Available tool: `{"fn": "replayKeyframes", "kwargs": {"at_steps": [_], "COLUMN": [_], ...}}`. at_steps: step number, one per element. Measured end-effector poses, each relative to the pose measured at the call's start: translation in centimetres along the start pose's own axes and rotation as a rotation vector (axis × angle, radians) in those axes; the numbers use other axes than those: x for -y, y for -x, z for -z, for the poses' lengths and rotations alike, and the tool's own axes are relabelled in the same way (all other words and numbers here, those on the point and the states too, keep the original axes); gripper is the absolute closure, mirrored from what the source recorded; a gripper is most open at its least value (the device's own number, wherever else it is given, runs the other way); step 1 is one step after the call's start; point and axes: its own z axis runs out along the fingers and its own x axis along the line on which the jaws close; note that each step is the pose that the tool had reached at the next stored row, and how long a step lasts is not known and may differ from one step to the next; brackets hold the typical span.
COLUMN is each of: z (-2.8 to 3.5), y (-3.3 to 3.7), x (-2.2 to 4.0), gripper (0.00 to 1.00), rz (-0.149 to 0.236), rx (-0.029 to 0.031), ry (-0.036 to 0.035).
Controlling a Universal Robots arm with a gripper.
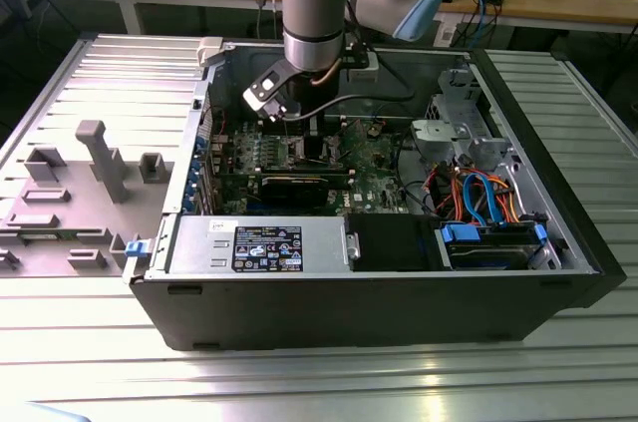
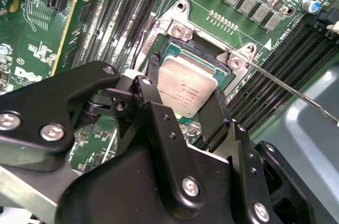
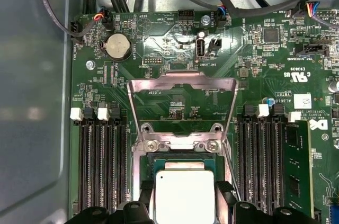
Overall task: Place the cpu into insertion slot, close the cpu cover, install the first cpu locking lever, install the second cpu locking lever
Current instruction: 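Place the cpu into insertion slot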
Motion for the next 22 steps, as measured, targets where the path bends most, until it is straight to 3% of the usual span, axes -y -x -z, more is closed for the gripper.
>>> {"fn": "replayKeyframes", "kwargs": {"at_steps": [9,22], "z": [-0.47,-0.50], "y": [-0.15,-0.16], "x": [0.02,0.02], "gripper": [0.46,0.46], "rz": [-0.004,-0.006], "rx": [0.0006,0.0002], "ry": [-0.0002,0.0001]}}
